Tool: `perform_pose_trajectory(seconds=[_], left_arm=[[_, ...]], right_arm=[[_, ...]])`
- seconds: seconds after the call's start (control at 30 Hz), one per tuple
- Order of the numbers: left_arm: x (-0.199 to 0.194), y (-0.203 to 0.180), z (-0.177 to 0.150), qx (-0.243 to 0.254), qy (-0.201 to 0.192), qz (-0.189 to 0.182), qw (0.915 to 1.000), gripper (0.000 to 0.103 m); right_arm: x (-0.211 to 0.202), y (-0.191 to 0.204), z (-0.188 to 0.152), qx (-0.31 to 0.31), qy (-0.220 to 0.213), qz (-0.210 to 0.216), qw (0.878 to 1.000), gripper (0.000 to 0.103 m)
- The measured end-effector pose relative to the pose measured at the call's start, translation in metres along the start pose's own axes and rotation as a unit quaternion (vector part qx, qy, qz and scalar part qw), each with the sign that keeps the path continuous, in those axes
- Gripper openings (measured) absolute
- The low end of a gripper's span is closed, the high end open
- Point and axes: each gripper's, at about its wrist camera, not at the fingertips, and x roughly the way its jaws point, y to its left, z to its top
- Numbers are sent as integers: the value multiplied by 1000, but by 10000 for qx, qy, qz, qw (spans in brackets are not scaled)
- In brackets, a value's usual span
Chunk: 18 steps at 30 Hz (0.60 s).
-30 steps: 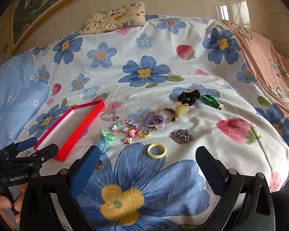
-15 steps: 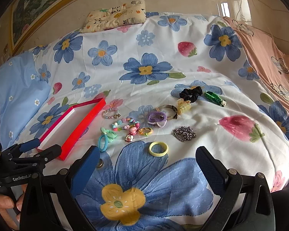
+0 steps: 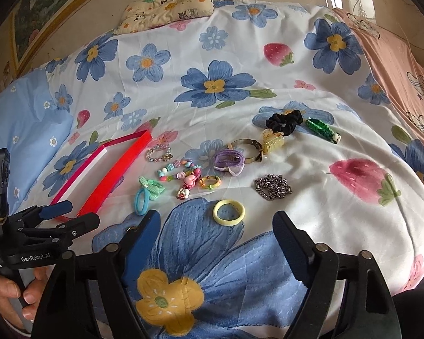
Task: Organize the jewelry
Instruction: 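Grasp the gold ring with the left gripper while the right gripper grasps the yellow bangle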
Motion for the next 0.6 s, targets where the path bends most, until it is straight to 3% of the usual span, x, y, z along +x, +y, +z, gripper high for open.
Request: perform_pose_trajectory(seconds=[0.17,0.47,0.6], left_arm=[[15,-10,1,275,158,-172,9993,88],[44,-17,6,454,398,-465,9971,74],[55,-16,6,393,449,-504,9969,61]], right_arm=[[20,-9,0,93,333,59,9994,54],[48,-19,1,256,651,90,9975,39],[55,-22,4,291,707,49,9971,39]])
